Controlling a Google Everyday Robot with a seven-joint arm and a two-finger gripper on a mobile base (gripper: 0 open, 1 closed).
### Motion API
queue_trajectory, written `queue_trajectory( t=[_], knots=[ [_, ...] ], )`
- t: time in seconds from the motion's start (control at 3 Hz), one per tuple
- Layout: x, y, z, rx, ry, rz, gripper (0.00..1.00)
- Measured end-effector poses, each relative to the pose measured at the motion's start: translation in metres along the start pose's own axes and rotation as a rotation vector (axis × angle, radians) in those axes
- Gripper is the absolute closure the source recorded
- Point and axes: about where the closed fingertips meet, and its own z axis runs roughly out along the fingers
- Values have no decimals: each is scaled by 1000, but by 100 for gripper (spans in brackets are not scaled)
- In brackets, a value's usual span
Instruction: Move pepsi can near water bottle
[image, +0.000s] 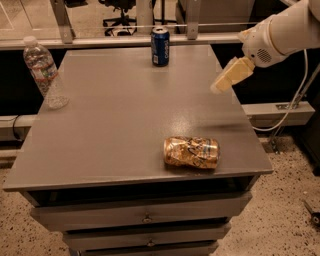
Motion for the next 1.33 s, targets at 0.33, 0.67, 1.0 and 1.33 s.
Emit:
queue_trajectory(
  t=[0.33, 0.67, 1.0, 1.33],
  knots=[
    [-4, -36, 28, 59, -125, 80, 0],
    [-16, -70, 55, 118, -270, 122, 0],
    [-38, -97, 82, 153, -403, 148, 0],
    [-74, -111, 121, 133, -473, 183, 0]
  ],
)
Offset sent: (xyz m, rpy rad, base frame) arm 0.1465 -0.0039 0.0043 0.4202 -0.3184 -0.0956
